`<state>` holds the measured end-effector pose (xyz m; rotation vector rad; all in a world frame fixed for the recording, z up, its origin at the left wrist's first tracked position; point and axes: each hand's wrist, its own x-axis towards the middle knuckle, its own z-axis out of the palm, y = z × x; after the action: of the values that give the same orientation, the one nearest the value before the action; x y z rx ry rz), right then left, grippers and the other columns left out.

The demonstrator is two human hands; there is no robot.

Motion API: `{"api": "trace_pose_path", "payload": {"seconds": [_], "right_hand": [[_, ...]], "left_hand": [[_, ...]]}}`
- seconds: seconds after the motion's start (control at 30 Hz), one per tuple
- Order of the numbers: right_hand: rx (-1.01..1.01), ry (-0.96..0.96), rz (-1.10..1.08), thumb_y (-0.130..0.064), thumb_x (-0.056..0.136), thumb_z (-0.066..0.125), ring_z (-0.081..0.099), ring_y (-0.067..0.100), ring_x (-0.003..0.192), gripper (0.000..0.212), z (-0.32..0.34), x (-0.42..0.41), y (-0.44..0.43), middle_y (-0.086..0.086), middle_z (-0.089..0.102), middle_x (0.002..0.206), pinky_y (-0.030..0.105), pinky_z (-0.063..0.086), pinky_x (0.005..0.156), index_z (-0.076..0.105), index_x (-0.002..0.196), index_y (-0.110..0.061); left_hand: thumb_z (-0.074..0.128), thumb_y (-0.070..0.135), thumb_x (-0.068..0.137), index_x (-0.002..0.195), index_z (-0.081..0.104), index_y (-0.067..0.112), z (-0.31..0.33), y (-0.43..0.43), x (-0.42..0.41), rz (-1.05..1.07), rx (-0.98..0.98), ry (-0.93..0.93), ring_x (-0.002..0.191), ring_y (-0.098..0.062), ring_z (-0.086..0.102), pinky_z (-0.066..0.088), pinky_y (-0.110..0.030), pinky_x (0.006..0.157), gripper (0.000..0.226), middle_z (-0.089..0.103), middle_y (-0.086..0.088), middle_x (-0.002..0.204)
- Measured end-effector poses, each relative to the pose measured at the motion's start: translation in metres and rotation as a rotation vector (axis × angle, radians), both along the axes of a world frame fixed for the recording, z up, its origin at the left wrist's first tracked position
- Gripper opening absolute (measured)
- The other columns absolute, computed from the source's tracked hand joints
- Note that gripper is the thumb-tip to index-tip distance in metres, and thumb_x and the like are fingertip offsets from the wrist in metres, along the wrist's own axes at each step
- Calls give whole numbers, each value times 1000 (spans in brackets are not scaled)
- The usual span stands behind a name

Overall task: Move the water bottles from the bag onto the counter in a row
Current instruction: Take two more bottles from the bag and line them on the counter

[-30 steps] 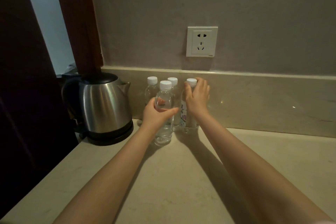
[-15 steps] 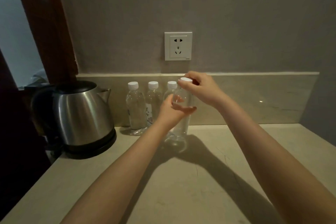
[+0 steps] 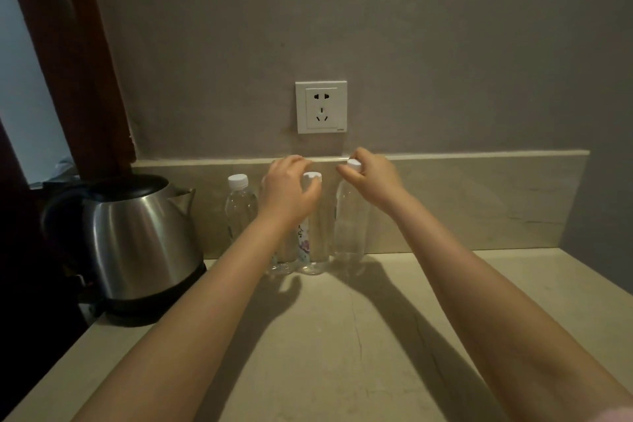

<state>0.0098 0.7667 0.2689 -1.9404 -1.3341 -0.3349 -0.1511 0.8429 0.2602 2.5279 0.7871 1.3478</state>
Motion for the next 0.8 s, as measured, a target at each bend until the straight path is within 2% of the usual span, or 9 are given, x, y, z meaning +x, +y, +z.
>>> {"api": "trace_pose_path", "payload": {"seconds": [0.13,0.23,0.3,0.37,0.47,0.53,0.6,0.7,0.8], "right_hand": [[25,5,49,-47,93,46,57,21,91,31,-30,-7,12,2,60,104,31,36,72,53,100,-17],[121,141,67,-45,96,40,50,18,84,25,-40,-7,8,0,53,91,30,31,71,46,83,-25],[107,189,60,-43,98,37,51,20,85,26,-52,-5,3,1,51,89,30,30,70,45,81,-25],[79,221,77,-42,99,36,54,21,96,28,-66,-5,-3,4,57,102,33,38,78,53,103,-20],[119,296,77,-44,97,41,54,21,104,44,-67,-11,-11,8,57,118,40,46,91,47,127,-12],[196,323,32,-39,94,49,51,19,94,43,-59,-15,-15,8,55,107,38,46,87,46,124,-7],[261,307,6,-29,91,55,47,18,83,32,-52,-18,-22,4,51,92,33,41,75,50,113,-7],[235,263,13,-25,87,58,49,14,64,11,-45,-26,-44,-3,54,70,29,38,60,58,93,-16],[195,220,-45,-27,85,59,45,6,56,8,-50,-29,-81,-11,50,57,27,33,55,60,78,-23]], "left_hand": [[50,18,89,125,59,12,-4,3,-3,64,37,165,126,-22,47,30,-37,103,38,57,-4,133],[50,11,86,125,60,9,-4,1,-6,46,24,144,123,-24,50,33,-37,104,40,59,-6,132],[48,11,86,126,59,10,-4,0,-6,47,12,164,124,-24,49,32,-38,104,41,58,-5,133],[48,12,87,128,57,10,-4,-1,-6,48,-10,174,126,-24,47,31,-38,105,42,56,-5,135],[50,17,89,133,52,11,-5,-5,-5,52,-40,178,131,-25,39,28,-41,109,44,50,-6,140],[53,19,88,135,49,10,-6,-12,-4,54,-41,132,134,-28,33,27,-45,111,48,42,-10,143],[57,15,85,129,54,7,-8,-23,-2,18,-28,-11,129,-28,37,31,-41,108,45,43,-13,137],[60,10,83,110,64,5,-11,-46,4,-132,-118,-221,110,-24,51,39,-28,92,27,54,-9,115],[58,6,84,102,65,7,-19,-78,18,-318,-296,-253,99,-19,56,42,-25,80,19,56,-1,101]]}}
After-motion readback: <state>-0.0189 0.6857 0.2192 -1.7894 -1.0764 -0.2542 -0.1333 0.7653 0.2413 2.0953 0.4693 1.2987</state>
